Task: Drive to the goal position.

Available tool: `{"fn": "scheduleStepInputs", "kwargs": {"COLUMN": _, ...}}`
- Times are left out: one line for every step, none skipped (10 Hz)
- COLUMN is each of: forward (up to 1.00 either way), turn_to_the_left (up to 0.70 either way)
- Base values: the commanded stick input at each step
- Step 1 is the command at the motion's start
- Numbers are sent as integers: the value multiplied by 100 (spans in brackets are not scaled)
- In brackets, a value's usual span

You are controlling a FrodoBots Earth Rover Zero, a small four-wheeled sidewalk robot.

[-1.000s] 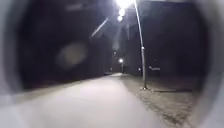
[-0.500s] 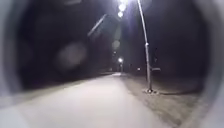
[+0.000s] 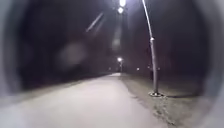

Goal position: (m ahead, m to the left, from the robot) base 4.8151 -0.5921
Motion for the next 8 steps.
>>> {"fn": "scheduleStepInputs", "kwargs": {"forward": 100, "turn_to_the_left": 0}}
{"fn": "scheduleStepInputs", "kwargs": {"forward": 100, "turn_to_the_left": 0}}
{"fn": "scheduleStepInputs", "kwargs": {"forward": 100, "turn_to_the_left": 0}}
{"fn": "scheduleStepInputs", "kwargs": {"forward": 100, "turn_to_the_left": 7}}
{"fn": "scheduleStepInputs", "kwargs": {"forward": 100, "turn_to_the_left": 17}}
{"fn": "scheduleStepInputs", "kwargs": {"forward": 100, "turn_to_the_left": 27}}
{"fn": "scheduleStepInputs", "kwargs": {"forward": 100, "turn_to_the_left": 27}}
{"fn": "scheduleStepInputs", "kwargs": {"forward": 100, "turn_to_the_left": 10}}
